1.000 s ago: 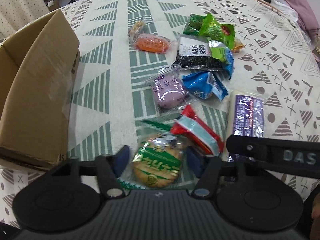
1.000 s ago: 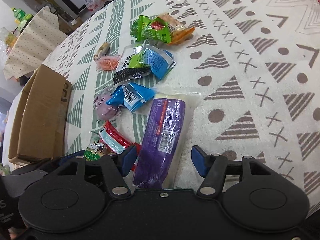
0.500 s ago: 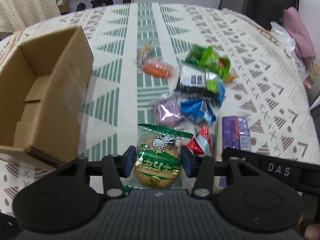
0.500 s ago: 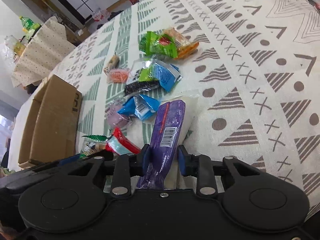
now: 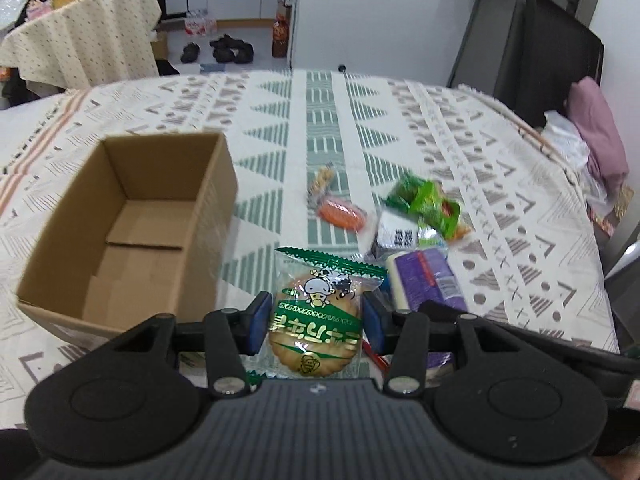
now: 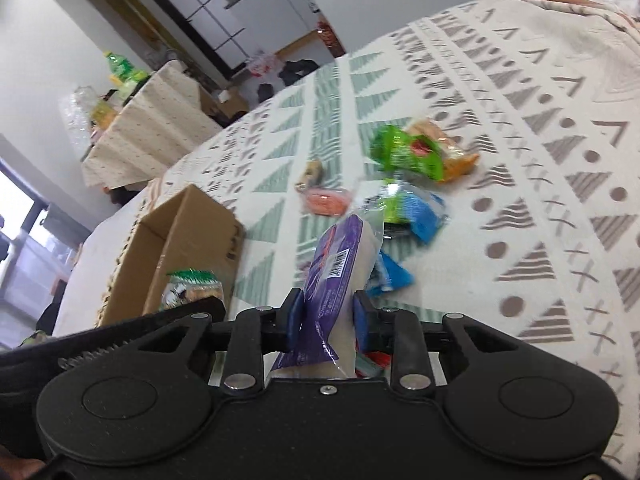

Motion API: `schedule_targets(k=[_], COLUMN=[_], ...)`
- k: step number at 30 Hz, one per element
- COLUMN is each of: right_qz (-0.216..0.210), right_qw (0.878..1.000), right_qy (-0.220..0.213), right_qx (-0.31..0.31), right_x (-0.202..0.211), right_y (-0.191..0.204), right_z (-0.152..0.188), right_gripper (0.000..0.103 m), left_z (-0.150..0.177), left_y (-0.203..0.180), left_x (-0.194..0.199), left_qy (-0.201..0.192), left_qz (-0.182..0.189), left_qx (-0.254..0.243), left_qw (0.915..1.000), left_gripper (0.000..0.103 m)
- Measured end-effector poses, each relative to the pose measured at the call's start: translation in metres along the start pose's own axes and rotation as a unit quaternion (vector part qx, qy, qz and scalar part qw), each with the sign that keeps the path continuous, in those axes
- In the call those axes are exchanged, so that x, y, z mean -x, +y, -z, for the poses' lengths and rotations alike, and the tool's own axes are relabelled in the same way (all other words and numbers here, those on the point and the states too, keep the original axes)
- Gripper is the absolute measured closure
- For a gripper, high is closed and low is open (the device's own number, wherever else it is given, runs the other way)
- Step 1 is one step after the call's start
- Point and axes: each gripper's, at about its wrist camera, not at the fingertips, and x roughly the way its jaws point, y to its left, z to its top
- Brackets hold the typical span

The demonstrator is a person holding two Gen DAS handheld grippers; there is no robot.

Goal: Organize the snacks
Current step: 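Carry both snacks to the cardboard box and open both tools inside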

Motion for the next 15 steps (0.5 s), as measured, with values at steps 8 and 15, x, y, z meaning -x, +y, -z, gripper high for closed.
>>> schedule_targets(k=[8, 15], right_qz=[-0.036, -0.072], right_qw=[0.999, 0.997], right_qy=[-0.02, -0.03], right_qx=[0.016, -0.008], right_x=[0.0, -0.011], right_y=[0.023, 0.038], right_z=[-0.004, -0.013], right_gripper=[0.078, 0.078], left_z=[-0.011, -0.021], left_y=[0.023, 0.052], left_x=[0.024, 0.028], left_qy=[-0.033, -0.045], left_qz=[-0.021, -0.045], left_qx=[0.019, 0.052], left_qw=[0.9991, 0.9966], left_gripper=[0.056, 0.056])
